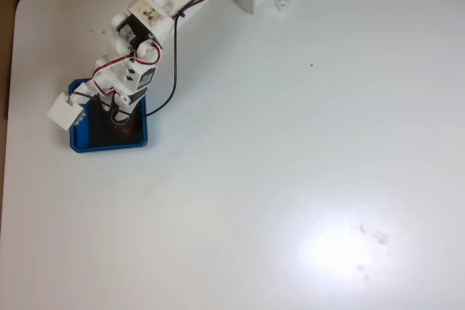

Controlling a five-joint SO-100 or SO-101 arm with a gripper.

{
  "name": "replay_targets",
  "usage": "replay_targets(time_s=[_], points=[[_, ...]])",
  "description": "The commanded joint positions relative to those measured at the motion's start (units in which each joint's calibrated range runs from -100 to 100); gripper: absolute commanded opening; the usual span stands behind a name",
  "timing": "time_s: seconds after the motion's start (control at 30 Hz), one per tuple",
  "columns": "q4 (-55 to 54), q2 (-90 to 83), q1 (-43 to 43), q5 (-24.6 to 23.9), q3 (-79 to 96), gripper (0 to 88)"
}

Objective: Pick the red roll and drop it in the blue box

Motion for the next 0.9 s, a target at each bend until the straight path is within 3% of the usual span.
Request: replay_targets(time_s=[0.0,0.3,0.67,0.87], points=[[-0.56,-10.24,0.46,-0.19,3.75,11.2],[-1.05,-40.17,-1.20,0.24,30.62,11.2],[-1.55,-76.54,-16.15,0.24,59.19,11.2],[-13.26,-89.58,-25.33,0.24,76.98,11.2]])
